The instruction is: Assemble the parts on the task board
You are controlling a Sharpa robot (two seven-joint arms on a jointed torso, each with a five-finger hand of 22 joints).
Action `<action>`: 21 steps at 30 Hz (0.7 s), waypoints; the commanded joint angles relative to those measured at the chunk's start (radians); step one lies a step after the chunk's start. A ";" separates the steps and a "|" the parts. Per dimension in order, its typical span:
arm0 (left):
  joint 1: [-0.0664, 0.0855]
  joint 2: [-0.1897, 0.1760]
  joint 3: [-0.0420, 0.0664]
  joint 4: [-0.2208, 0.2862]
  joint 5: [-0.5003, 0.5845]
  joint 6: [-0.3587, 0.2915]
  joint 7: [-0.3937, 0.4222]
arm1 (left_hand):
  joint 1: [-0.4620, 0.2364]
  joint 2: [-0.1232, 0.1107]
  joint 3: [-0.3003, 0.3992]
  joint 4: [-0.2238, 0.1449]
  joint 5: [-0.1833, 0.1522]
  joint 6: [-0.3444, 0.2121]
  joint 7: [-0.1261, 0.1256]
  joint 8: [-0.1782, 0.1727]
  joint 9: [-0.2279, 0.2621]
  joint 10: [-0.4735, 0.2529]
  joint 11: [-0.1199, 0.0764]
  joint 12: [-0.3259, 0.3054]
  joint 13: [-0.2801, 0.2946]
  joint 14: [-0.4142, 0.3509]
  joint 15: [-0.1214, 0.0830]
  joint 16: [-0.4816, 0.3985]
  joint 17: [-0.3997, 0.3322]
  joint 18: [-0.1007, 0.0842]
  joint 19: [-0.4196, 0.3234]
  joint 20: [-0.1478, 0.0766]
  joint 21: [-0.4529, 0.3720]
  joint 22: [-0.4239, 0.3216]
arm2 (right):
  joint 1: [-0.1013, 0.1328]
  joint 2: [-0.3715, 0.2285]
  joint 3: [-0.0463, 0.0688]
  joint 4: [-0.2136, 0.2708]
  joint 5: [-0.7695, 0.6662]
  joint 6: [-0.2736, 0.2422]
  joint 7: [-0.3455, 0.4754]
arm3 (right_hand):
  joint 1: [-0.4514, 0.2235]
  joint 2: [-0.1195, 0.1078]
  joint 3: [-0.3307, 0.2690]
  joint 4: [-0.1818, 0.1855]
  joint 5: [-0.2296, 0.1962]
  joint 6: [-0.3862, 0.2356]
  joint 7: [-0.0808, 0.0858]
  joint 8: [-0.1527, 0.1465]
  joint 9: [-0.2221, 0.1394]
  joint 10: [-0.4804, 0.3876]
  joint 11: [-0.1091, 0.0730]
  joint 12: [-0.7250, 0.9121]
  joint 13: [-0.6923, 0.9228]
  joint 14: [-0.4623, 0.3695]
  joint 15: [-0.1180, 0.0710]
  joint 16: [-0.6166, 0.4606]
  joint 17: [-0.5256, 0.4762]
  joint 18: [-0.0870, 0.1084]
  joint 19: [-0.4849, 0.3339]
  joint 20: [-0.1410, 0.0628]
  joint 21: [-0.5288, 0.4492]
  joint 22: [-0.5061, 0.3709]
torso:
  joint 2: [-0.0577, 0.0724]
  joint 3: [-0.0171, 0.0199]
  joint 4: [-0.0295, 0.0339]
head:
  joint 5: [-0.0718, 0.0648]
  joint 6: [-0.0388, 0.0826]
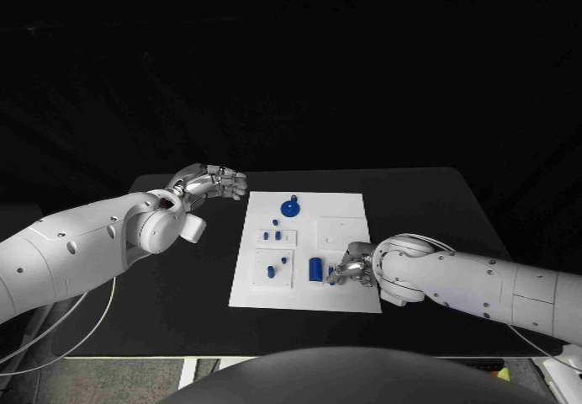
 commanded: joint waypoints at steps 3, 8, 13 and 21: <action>0.001 0.002 0.001 0.002 -0.002 0.012 0.010 | -0.012 0.000 -0.002 0.005 -0.006 -0.008 0.001 0.004 -0.001 -0.008 -0.002 0.003 0.000 0.002 0.004 -0.006 -0.001 0.013 0.002 0.007 -0.005 0.022 | -0.001 -0.001 0.000 0.002 -0.012 0.039 0.020 | 0.039 0.008 -0.015 -0.042 -0.005 -0.004 0.003 0.007 0.002 -0.001 -0.001 -0.002 0.003 -0.002 -0.002 -0.006 0.001 0.029 -0.002 -0.005 -0.003 0.017 | 0.000 0.0014 -0.0025 | 0.001 0.000; 0.001 0.002 0.001 0.002 -0.002 0.013 0.009 | -0.011 0.000 -0.002 0.005 -0.006 -0.008 0.001 0.004 -0.001 -0.008 -0.002 0.003 0.000 0.002 0.004 -0.006 -0.001 0.013 0.002 0.007 -0.005 0.022 | -0.001 -0.001 0.000 0.001 -0.012 0.038 0.020 | 0.057 0.023 -0.026 -0.060 -0.005 -0.004 0.003 0.008 0.003 0.001 -0.001 0.000 0.004 -0.002 -0.001 -0.007 0.001 0.029 -0.002 -0.003 -0.004 0.017 | 0.000 0.0001 0.0003 | -0.004 0.000; 0.001 0.002 0.001 0.002 -0.002 0.013 0.009 | -0.011 0.000 -0.002 0.005 -0.006 -0.008 0.001 0.004 -0.001 -0.008 -0.002 0.003 0.000 0.002 0.004 -0.006 -0.001 0.013 0.002 0.007 -0.005 0.022 | -0.001 0.002 0.000 -0.006 -0.021 0.033 0.014 | 0.064 0.048 -0.029 -0.065 -0.005 -0.002 0.003 0.009 0.003 0.006 -0.001 0.006 0.009 -0.002 -0.001 -0.008 0.001 0.029 -0.002 -0.002 -0.005 0.016 | 0.000 -0.0005 0.0013 | -0.005 0.000; 0.001 0.002 0.001 0.002 -0.002 0.013 0.009 | -0.011 0.000 -0.002 0.005 -0.006 -0.008 0.001 0.004 -0.001 -0.008 -0.002 0.003 0.000 0.002 0.004 -0.006 -0.001 0.013 0.002 0.007 -0.005 0.022 | -0.001 0.009 0.000 -0.019 -0.042 0.013 0.001 | 0.072 0.081 -0.010 -0.056 -0.005 0.002 0.002 0.010 0.002 0.011 -0.002 0.010 0.012 -0.001 -0.002 -0.008 0.001 0.029 -0.001 -0.001 -0.008 0.015 | 0.000 -0.0015 0.0018 | -0.007 0.000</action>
